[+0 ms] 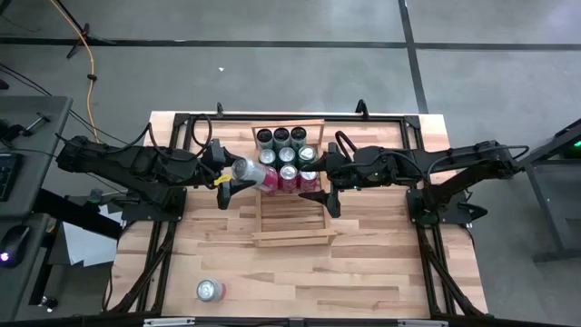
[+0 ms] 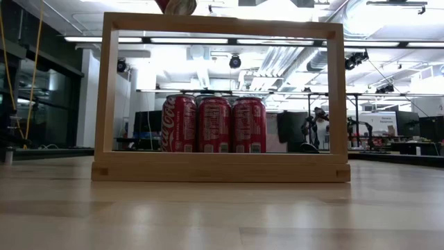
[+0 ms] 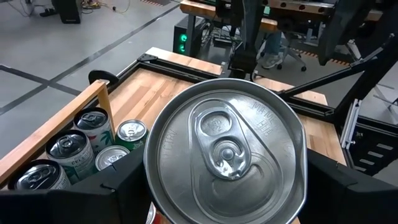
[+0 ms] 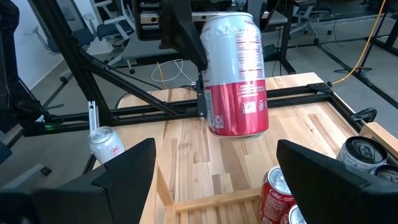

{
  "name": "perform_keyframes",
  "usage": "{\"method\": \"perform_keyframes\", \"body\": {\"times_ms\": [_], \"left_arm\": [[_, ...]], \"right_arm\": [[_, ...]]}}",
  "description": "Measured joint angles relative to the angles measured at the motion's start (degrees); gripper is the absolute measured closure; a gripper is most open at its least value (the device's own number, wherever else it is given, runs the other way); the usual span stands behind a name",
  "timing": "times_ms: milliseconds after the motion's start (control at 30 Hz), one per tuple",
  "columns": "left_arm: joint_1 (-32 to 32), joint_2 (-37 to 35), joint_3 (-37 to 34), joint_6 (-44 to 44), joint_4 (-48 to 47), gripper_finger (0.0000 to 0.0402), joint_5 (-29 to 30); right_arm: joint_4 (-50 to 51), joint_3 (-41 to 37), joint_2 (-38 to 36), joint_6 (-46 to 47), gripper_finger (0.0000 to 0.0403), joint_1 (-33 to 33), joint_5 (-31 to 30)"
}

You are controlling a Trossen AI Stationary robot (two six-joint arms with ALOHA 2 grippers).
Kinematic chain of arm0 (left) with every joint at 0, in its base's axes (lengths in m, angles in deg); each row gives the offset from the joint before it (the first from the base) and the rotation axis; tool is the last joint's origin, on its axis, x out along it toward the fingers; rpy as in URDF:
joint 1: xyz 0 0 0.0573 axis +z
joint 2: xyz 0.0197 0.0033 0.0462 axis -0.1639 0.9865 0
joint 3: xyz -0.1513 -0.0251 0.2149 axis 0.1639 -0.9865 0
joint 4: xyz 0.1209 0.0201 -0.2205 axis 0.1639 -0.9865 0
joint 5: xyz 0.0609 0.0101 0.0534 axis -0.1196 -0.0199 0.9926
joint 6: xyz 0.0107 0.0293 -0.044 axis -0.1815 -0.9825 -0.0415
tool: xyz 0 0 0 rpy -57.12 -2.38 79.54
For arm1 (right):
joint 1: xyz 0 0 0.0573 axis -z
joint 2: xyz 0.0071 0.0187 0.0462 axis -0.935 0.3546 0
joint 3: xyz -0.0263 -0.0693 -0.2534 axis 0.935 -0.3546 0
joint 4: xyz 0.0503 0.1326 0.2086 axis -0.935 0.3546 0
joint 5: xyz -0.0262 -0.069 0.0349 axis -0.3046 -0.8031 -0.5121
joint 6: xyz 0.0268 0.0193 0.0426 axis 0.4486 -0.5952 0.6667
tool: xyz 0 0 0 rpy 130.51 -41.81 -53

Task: Place canned beverage on shelf
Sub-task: Put the top pink can on the shelf

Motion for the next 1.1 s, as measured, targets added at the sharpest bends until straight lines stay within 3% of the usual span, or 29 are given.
{"method": "perform_keyframes", "body": {"times_ms": [1100], "left_arm": [[0.0,0.02,0.0,-2.55,-0.07,0.0123,-1.47]], "right_arm": [[-6.51,0.0,-0.02,0.0,0.0084,0.0,0.0]]}}
